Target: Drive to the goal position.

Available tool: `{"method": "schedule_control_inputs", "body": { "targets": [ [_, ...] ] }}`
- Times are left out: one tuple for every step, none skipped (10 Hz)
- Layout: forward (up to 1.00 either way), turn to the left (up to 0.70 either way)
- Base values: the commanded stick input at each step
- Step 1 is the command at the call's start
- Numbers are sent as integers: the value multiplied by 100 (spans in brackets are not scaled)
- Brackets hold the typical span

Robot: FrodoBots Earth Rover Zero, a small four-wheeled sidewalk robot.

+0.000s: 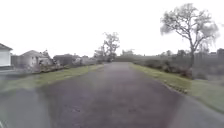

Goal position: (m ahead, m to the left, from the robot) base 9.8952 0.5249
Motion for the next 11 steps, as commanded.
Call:
{"method": "schedule_control_inputs", "body": {
  "targets": [
    [70, -16],
    [70, -16],
    [70, -12],
    [70, -12],
    [70, -12],
    [70, -11],
    [70, -10],
    [70, -10],
    [70, -9],
    [70, -8],
    [70, -8]
  ]
}}
